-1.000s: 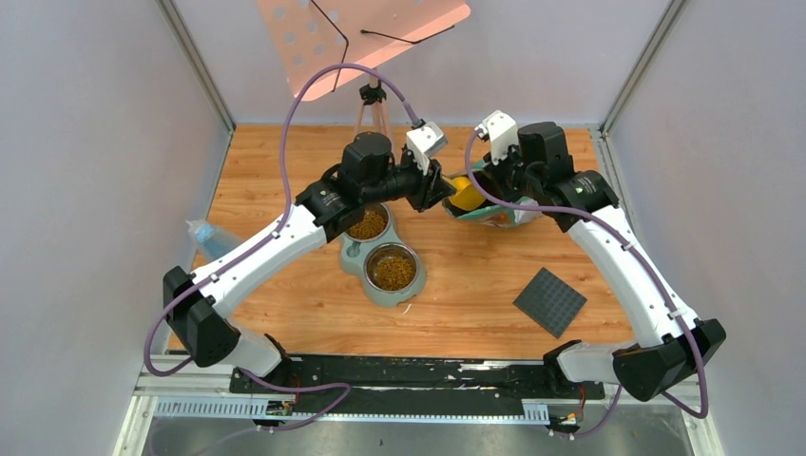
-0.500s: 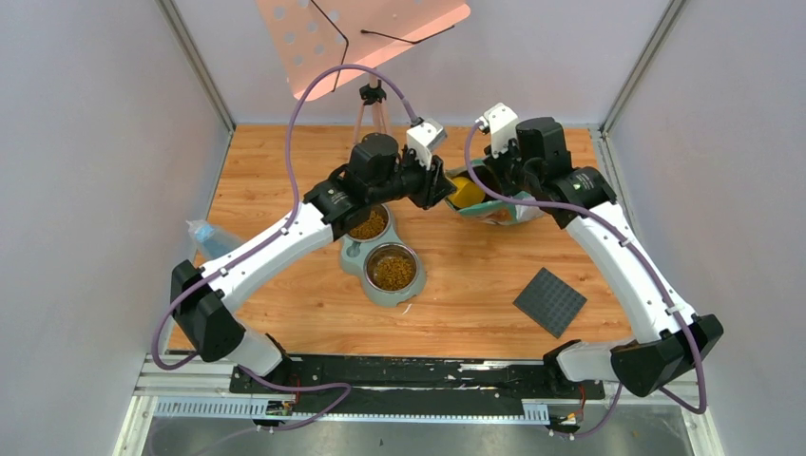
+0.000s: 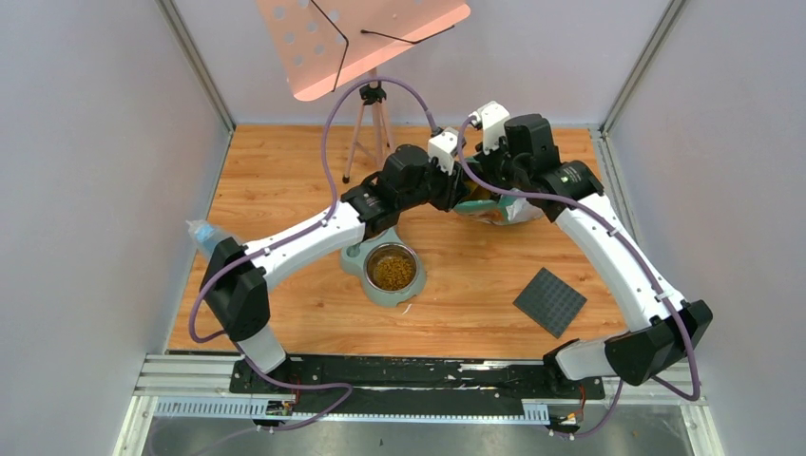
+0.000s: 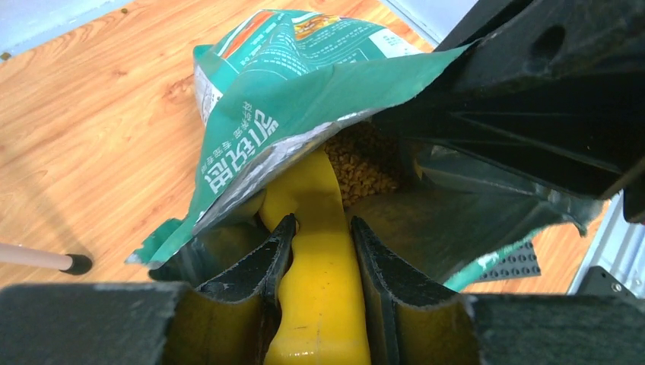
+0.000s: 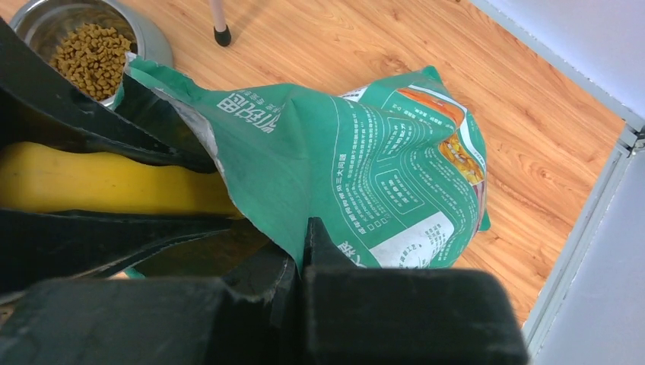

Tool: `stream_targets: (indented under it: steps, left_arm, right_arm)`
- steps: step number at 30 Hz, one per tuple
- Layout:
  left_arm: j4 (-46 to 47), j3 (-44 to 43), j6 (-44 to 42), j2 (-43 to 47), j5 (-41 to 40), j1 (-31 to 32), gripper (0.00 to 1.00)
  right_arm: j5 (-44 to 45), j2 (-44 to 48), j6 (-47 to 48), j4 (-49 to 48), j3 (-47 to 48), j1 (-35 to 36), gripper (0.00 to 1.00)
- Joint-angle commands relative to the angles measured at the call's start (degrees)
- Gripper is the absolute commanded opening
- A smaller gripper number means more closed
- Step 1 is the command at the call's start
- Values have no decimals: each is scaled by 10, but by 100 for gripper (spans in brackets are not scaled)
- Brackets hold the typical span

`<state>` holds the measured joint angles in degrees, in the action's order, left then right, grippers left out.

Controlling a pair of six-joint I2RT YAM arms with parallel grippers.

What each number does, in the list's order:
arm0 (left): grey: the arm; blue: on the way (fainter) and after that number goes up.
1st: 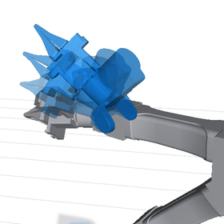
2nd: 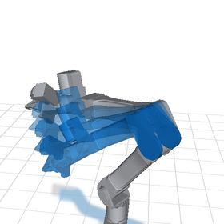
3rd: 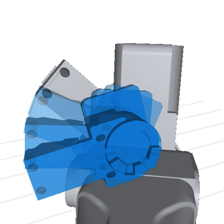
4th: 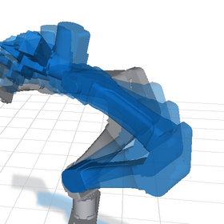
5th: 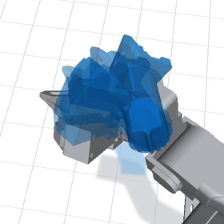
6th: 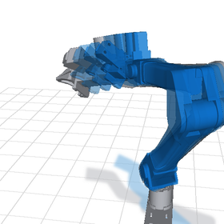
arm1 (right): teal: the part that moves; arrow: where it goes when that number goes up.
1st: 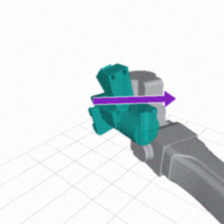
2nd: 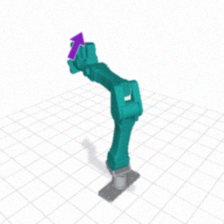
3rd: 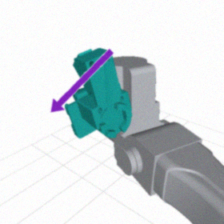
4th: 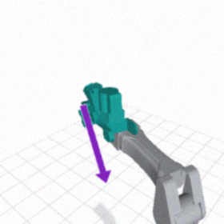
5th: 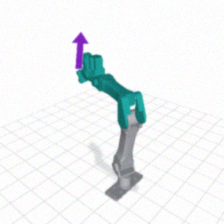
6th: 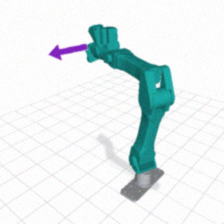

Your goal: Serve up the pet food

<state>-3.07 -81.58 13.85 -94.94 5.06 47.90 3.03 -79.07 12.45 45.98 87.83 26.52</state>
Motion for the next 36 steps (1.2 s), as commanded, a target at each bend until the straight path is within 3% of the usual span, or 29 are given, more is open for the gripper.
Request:
stream_targets:
  steps: [1,18,32,36]
  left_arm:
    - [56,-7,37,-18,-35,-5,0]
    - [108,65,75,-92,-6,7,0]
    - [173,73,177,-110,194,-12,0]
    - [192,85,220,-94,209,-39,0]
  right_arm:
    - [27,-16,-13,-48,34,0,0]
    - [17,-31,-55,-40,-30,1,0]
    - [12,-32,-47,-45,-23,0,0]
    - [8,-27,-44,-48,-25,0,0]
